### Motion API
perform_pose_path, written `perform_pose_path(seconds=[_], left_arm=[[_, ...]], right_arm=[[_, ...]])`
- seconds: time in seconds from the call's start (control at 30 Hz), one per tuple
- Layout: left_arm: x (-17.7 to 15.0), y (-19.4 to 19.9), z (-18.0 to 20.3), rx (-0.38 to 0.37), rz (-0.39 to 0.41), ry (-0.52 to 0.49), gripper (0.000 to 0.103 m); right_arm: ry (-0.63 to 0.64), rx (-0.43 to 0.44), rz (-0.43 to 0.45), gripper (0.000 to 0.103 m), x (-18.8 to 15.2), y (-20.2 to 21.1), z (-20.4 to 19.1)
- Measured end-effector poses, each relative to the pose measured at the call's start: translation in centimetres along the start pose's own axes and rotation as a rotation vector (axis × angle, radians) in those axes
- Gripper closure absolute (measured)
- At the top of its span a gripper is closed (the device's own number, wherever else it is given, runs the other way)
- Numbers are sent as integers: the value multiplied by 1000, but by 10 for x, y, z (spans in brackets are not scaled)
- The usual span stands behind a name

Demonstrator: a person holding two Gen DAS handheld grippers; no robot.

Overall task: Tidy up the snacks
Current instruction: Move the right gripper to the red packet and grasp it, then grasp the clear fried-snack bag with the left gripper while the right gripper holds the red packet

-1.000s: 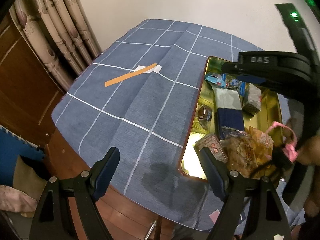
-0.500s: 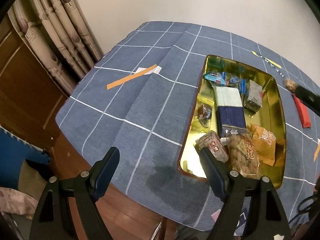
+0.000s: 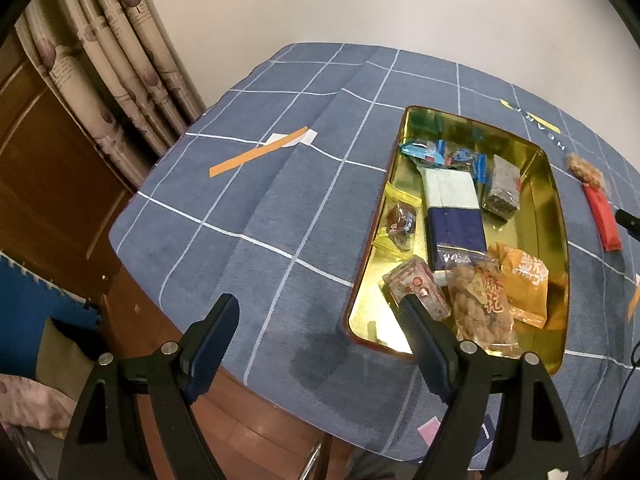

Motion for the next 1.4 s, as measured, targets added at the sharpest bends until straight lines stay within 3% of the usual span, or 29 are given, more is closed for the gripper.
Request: perform_pose_path(seconds=[0.33,0.37,0.43,0.53,0.67,0.77,0.83,0.9,1.07,1.27,1.37,1.4], left_arm=[[-3,-7,8,31,4,-50,24],[-3,-7,8,37,9,-59,24],[-2,-4,10,49,19,-76,24],[4,18,16,15,56,-76,24],[15,62,42,-52,161,-144,22],[16,80,84,-156,155,-247,13],[15,86,116,-221,115,-296,13],[10,90,162,-326,18,-348,13],[16,85,263,-516,-196,-292,13],[37,34,371,-531,-364,-145,16],[38,-2,395,-482,-445,-37,31],[38,-13,401,-470,-464,-8,32]], right_arm=[[135,-1,-105,36,7,-56,-14],[151,-17,-112,37,4,-59,-14],[224,-79,-98,56,3,-60,-14],[244,-32,-109,59,-6,-51,-14],[221,-64,-87,59,-36,-23,25],[133,-128,-62,59,-65,6,85],[54,-178,-56,59,-83,22,132],[-12,-227,-42,59,-95,33,172],[-95,-277,11,59,-108,44,222],[-73,-264,68,58,-109,48,219],[-108,-217,91,58,-106,50,223],[-114,-208,95,58,-104,49,222]])
Point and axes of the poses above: each gripper's, at about its wrist camera, not at the fingertips, and y roughly against the way its jaws point, z to its right, x to its top, the point moved 10 cm from there along -y, roughly the way its jaws point, and after that the axes turned 10 degrees about y, right-handed, at the moved point
